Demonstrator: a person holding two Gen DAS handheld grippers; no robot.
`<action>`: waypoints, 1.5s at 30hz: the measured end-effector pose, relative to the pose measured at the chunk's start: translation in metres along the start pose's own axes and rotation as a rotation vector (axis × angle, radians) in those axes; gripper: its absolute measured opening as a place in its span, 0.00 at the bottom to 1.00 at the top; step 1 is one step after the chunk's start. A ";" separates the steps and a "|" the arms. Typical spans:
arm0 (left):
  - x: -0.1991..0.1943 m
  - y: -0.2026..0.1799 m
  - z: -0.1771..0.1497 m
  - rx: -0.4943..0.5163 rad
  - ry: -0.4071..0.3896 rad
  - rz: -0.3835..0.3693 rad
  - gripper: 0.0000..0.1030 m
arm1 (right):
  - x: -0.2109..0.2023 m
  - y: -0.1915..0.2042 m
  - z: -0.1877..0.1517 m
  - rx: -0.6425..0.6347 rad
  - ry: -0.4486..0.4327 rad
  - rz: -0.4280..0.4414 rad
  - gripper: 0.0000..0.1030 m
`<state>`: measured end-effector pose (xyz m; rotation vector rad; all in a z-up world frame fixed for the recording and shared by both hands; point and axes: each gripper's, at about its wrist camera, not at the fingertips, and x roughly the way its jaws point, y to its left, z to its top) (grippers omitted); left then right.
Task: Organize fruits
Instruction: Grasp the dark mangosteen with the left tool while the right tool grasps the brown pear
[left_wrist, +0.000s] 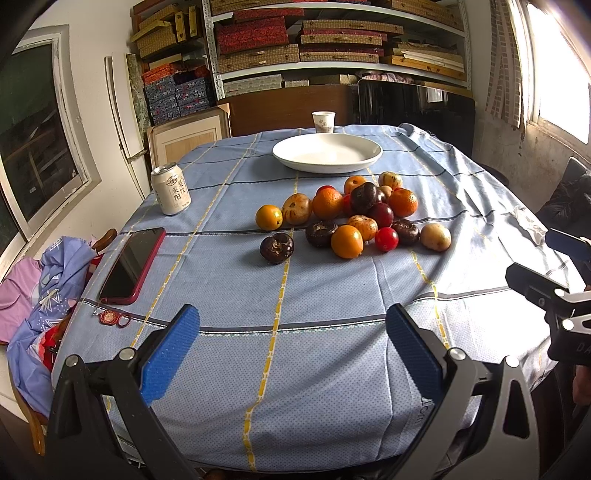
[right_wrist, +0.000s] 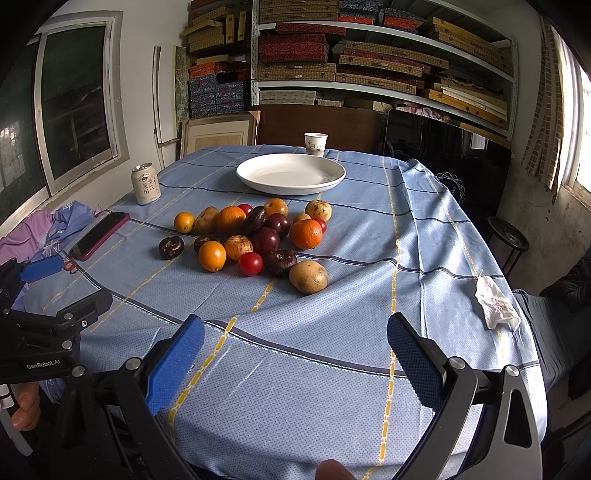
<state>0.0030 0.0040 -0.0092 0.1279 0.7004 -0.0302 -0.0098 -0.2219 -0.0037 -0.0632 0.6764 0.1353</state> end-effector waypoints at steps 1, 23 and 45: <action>0.001 0.000 0.000 0.000 0.000 0.000 0.96 | 0.000 0.000 0.000 0.000 0.000 0.000 0.97; 0.029 0.041 -0.005 -0.061 -0.016 -0.026 0.96 | 0.065 -0.026 0.013 0.077 0.028 0.139 0.97; 0.129 0.059 0.042 -0.009 0.128 -0.141 0.94 | 0.159 -0.024 0.034 -0.072 0.282 0.139 0.42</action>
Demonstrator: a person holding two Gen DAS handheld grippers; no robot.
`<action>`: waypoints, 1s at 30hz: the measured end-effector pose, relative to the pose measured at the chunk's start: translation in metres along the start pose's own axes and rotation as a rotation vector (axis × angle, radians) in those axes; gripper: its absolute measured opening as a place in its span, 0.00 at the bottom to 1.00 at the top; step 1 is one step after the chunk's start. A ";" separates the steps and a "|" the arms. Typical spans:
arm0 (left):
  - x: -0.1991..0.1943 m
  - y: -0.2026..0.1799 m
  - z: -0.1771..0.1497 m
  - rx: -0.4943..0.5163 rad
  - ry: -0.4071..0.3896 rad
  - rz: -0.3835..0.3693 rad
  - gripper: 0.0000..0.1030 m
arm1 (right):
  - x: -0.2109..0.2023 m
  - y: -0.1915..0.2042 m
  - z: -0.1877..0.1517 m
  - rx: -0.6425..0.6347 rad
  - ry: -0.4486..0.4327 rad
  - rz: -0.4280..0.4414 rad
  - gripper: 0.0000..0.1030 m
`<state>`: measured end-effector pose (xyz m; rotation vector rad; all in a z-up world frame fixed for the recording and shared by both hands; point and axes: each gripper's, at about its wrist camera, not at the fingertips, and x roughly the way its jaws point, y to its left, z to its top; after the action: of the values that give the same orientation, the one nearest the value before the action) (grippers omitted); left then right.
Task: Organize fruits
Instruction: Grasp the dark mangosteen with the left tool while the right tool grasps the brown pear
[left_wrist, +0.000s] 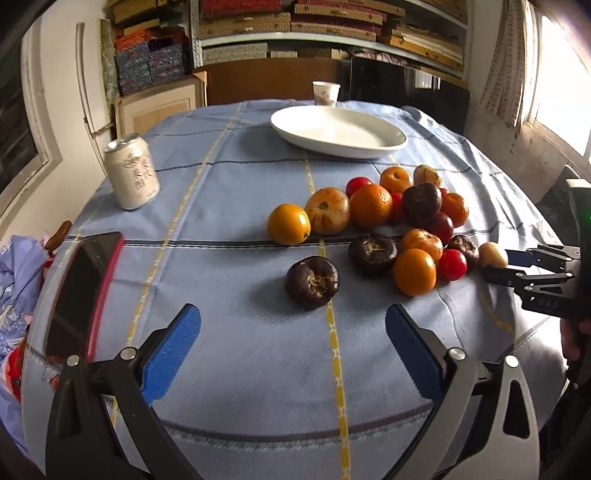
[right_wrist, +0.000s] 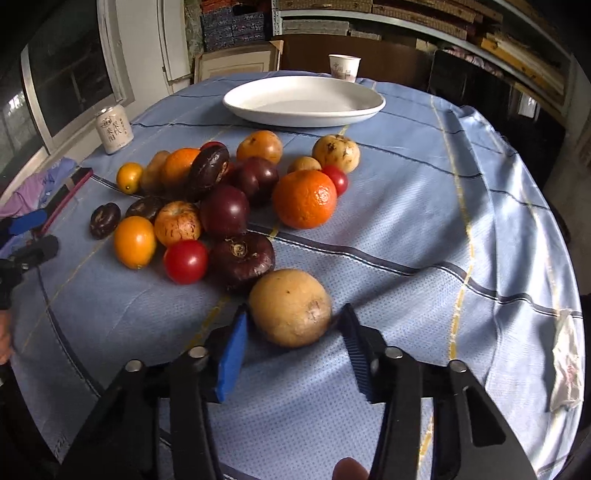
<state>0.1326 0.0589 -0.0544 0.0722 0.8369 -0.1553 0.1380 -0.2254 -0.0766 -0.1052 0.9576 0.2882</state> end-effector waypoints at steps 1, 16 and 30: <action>0.004 -0.001 0.002 0.003 0.007 0.000 0.94 | -0.001 0.000 -0.001 0.000 -0.004 0.000 0.41; 0.054 0.004 0.025 0.018 0.114 -0.086 0.57 | -0.009 -0.023 -0.004 0.119 -0.058 0.129 0.40; 0.061 -0.001 0.024 0.076 0.130 -0.110 0.39 | -0.023 -0.036 0.008 0.140 -0.073 0.140 0.40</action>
<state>0.1902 0.0483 -0.0837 0.1092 0.9657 -0.2881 0.1421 -0.2623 -0.0544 0.1004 0.9111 0.3507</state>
